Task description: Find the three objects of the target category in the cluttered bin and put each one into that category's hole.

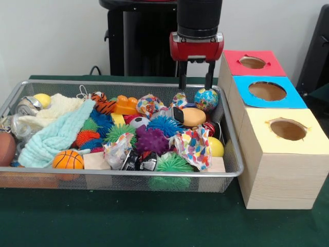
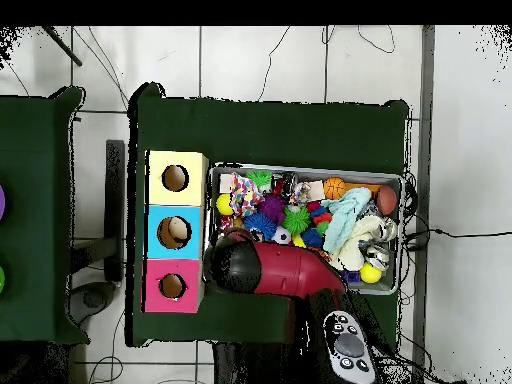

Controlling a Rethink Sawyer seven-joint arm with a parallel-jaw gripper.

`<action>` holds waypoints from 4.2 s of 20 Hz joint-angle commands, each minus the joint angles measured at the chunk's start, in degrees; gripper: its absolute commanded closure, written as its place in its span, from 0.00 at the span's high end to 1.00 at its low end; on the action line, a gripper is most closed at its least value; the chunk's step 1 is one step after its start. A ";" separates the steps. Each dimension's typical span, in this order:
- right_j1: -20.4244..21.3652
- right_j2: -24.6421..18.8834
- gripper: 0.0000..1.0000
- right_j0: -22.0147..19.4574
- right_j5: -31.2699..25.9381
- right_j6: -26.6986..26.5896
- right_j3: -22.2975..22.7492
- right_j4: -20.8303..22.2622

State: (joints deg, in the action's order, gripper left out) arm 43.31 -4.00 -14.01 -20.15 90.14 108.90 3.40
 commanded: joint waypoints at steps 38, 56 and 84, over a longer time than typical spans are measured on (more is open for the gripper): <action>-17.85 -3.10 0.00 -1.05 8.60 3.19 -17.01 4.36; 1.51 0.28 0.00 4.21 -8.12 6.75 -7.56 1.16; 10.07 10.81 0.00 23.66 -17.54 22.03 -2.10 -9.73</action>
State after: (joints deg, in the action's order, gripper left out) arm 51.42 3.38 6.49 -26.85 92.66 102.46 -2.51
